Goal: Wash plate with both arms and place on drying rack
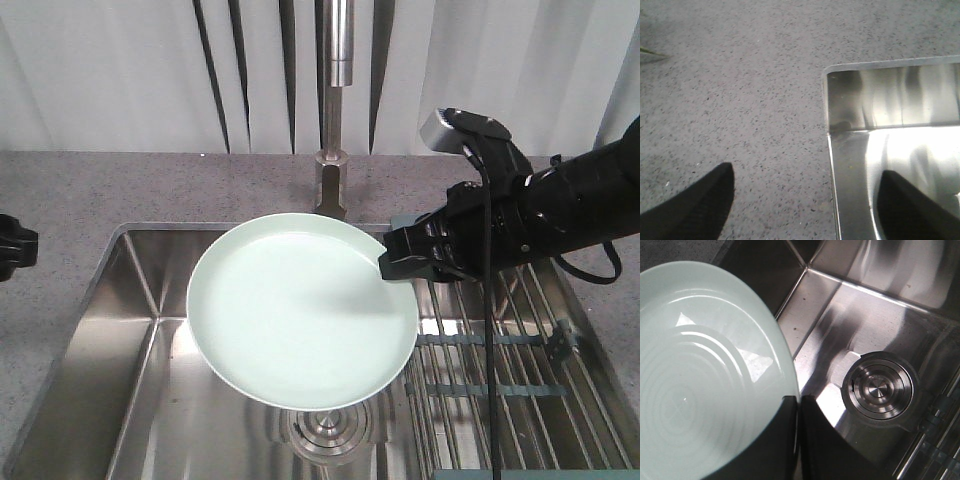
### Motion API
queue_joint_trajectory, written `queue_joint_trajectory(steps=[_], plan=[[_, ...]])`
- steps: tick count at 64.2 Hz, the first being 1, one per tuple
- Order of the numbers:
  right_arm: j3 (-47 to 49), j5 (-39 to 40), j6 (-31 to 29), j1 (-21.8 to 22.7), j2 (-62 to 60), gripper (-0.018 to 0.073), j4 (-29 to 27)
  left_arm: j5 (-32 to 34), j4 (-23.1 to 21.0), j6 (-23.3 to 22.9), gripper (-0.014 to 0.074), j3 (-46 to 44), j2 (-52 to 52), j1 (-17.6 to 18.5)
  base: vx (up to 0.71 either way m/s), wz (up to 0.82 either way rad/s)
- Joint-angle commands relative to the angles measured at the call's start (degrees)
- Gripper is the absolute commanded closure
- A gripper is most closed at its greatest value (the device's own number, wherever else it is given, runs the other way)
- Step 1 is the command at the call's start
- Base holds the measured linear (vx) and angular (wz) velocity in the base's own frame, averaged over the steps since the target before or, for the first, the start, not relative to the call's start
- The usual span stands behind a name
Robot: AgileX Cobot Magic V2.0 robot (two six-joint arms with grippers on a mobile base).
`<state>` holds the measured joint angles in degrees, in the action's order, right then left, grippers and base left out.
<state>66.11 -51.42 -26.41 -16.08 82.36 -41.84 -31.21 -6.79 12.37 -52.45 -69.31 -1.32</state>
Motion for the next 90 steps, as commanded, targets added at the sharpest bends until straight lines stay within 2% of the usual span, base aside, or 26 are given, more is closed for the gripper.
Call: queue_joint_trajectory(steps=[1,18,29,52,68,80,90], plan=[[1.3,1.3,-0.6,0.2,-2.1,0.0566,-2.5,1.8,-8.4,10.2,-0.0022,-3.6,-0.4,0.0,0.0,0.0],[1.3,1.3,-0.6,0.2,-2.1,0.0566,-2.5,-2.2,-27.9,33.5,0.0001,-7.3,-5.5,0.0,0.0,0.0],[1.3,1.3,-0.6,0.2,-2.1,0.0566,-2.5,-4.9,-34.4,44.3,0.0004,-9.2,-9.1,0.0,0.0,0.0],[1.3,1.3,-0.6,0.2,-2.1,0.0566,-2.5,-10.2,-42.4,61.8,0.0004,-16.1,-17.2,1.9,0.0,0.0],[1.3,1.3,-0.6,0.2,-2.1,0.0566,-2.5,-11.9,-51.5,72.8,0.0004,-21.1,-24.2,5.1,0.0,0.0],[1.3,1.3,-0.6,0.2,-2.1,0.0566,-2.5,-13.6,-57.2,79.3,0.0004,-25.4,-29.4,7.3,0.0,0.0],[1.3,1.3,-0.6,0.2,-2.1,0.0566,-2.5,-16.1,-59.6,81.7,0.0004,-29.8,-33.3,8.8,0.0,0.0]])
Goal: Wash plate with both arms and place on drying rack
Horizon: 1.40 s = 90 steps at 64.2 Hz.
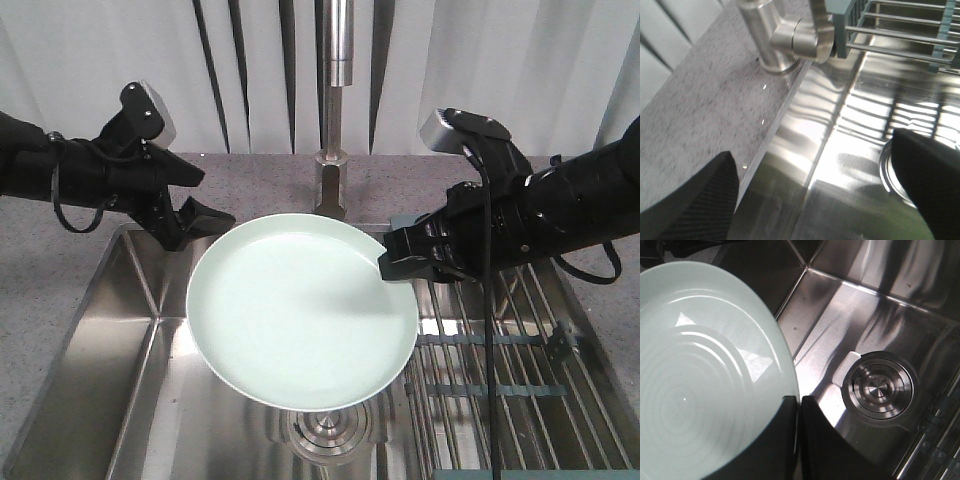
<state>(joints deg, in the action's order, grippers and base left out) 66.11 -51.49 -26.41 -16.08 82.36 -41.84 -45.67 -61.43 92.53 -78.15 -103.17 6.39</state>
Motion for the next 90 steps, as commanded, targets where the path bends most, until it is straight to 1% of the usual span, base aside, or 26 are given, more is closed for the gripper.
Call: queue_joint_trajectory(steps=[1,18,32,46,52,63,70,76,81,90], plan=[[1.3,1.4,-0.6,0.2,-2.1,0.0566,-2.5,-1.9,-5.4,1.6,0.0004,-4.6,0.2,1.3,0.0,0.0],[1.3,1.4,-0.6,0.2,-2.1,0.0566,-2.5,-5.2,-7.1,2.0,0.0004,-13.8,-6.3,3.5,0.0,0.0],[1.3,1.4,-0.6,0.2,-2.1,0.0566,-2.5,-5.6,-7.0,2.0,0.0004,-20.6,-10.6,6.6,0.0,0.0],[1.3,1.3,-0.6,0.2,-2.1,0.0566,-2.5,-5.4,-7.0,2.0,0.0004,-25.1,-13.7,9.1,0.0,0.0],[1.3,1.3,-0.6,0.2,-2.1,0.0566,-2.5,-5.4,-7.1,2.0,0.0004,-26.4,-15.0,10.1,0.0,0.0],[1.3,1.2,-0.6,0.2,-2.1,0.0566,-2.5,-4.3,-9.0,2.9,0.0004,-27.5,-16.2,11.7,0.0,0.0],[1.3,1.2,-0.6,0.2,-2.1,0.0566,-2.5,-4.1,-10.4,3.7,0.0004,-27.6,-16.7,12.1,0.0,0.0],[1.3,1.2,-0.6,0.2,-2.1,0.0566,-2.5,-4.2,-10.5,3.8,0.0004,-27.6,-16.8,12.7,0.0,0.0],[1.3,1.2,-0.6,0.2,-2.1,0.0566,-2.5,-5.1,-10.5,4.0,0.0004,-27.6,-16.8,12.9,0.0,0.0],[1.3,1.2,-0.6,0.2,-2.1,0.0566,-2.5,-9.3,-10.5,3.9,0.0004,-27.6,-16.8,12.9,0.0,0.0]])
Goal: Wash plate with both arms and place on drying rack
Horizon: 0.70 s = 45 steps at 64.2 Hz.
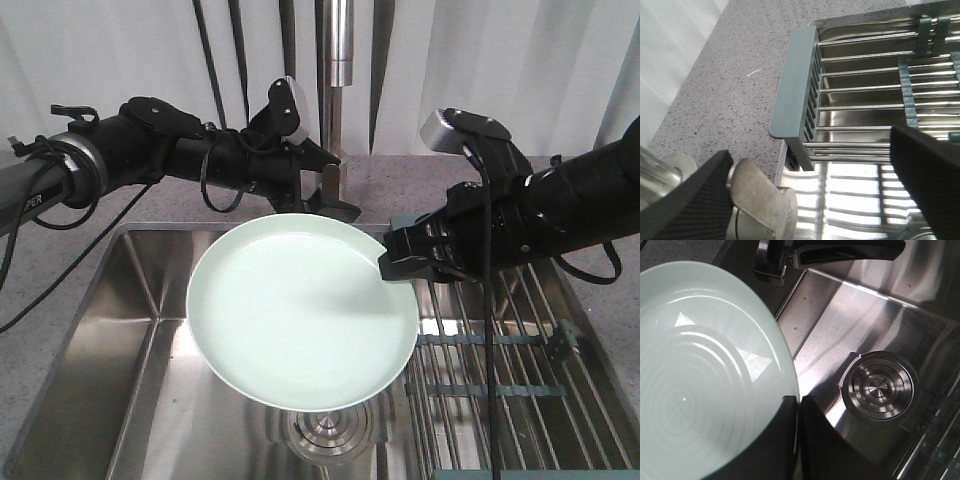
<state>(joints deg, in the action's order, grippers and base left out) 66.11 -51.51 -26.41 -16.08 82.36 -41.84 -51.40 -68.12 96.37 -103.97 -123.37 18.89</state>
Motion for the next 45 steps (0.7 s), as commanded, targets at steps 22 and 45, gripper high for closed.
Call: queue_joint_trajectory(steps=[22,45], plan=[[1.3,1.3,-0.6,0.2,-2.1,0.0566,-2.5,-9.3,-3.8,-0.5,0.0004,-1.8,3.4,0.4,0.0,0.0],[1.3,1.3,-0.6,0.2,-2.1,0.0566,-2.5,-5.7,3.7,-12.9,0.0004,-1.9,8.3,0.3,0.0,0.0]])
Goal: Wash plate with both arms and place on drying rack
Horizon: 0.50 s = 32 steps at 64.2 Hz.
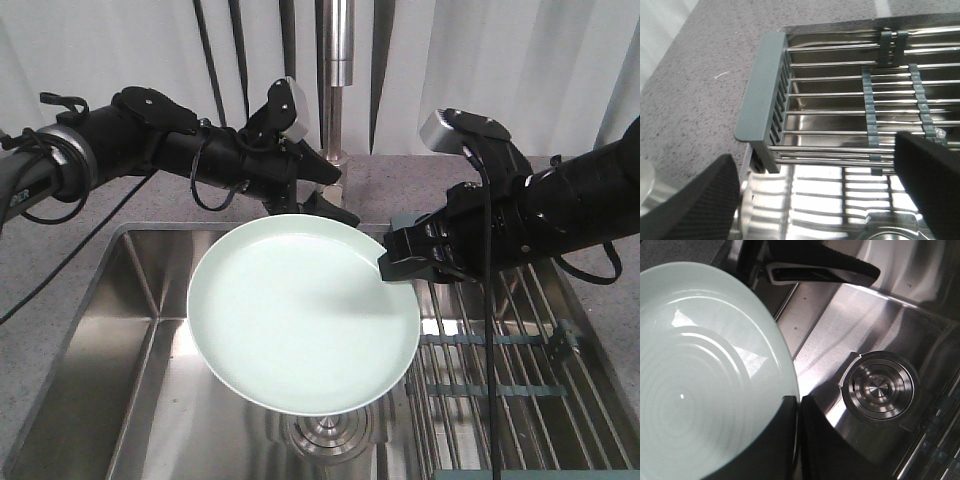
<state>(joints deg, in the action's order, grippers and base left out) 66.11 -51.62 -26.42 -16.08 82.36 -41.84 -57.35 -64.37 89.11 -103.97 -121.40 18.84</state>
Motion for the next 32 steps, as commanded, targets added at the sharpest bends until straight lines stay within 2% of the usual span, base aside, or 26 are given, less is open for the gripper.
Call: queue_joint_trajectory(steps=[1,10,18,22,28,32], plan=[[1.3,1.4,-0.6,0.2,-2.1,0.0566,-2.5,0.4,0.7,-6.8,0.0004,-1.9,6.6,0.3,0.0,0.0],[1.3,1.4,-0.6,0.2,-2.1,0.0566,-2.5,2.3,9.8,-21.0,0.0004,-1.9,10.3,0.3,0.0,0.0],[1.3,1.4,-0.6,0.2,-2.1,0.0566,-2.5,6.8,19.7,-39.4,0.0004,-1.9,13.4,0.1,0.0,0.0],[1.3,1.4,-0.6,0.2,-2.1,0.0566,-2.5,8.0,27.1,-50.3,0.0004,-1.9,14.9,-0.3,0.0,0.0],[1.3,1.4,-0.6,0.2,-2.1,0.0566,-2.5,7.1,36.6,-60.9,0.0004,-1.9,17.2,-0.8,0.0,0.0],[1.3,1.4,-0.6,0.2,-2.1,0.0566,-2.5,5.2,43.4,-66.3,0.0004,-1.9,18.7,-0.9,0.0,0.0]])
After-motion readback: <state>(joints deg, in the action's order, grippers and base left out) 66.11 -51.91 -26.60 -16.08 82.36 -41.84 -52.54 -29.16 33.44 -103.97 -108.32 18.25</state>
